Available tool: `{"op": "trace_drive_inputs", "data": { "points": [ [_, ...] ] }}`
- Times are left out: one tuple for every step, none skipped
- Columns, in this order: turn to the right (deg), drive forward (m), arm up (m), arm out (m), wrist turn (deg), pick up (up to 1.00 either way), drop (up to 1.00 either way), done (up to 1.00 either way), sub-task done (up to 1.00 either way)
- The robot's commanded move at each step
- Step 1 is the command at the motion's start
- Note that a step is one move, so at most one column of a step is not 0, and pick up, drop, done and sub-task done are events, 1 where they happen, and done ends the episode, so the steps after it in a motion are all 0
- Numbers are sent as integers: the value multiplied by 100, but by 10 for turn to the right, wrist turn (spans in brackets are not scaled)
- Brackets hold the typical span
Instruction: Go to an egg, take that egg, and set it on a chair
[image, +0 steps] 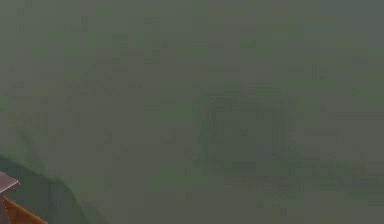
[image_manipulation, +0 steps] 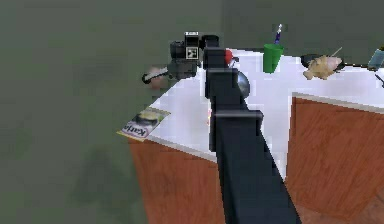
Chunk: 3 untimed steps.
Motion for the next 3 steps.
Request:
{"op": "trace_drive_inputs", "data": {
  "points": [
    [0,0,0,0,-450,0,0,0,0],
    [0,0,0,0,-450,0,0,0,0],
    [0,0,0,0,-120,0,0,0,0]
  ]
}}
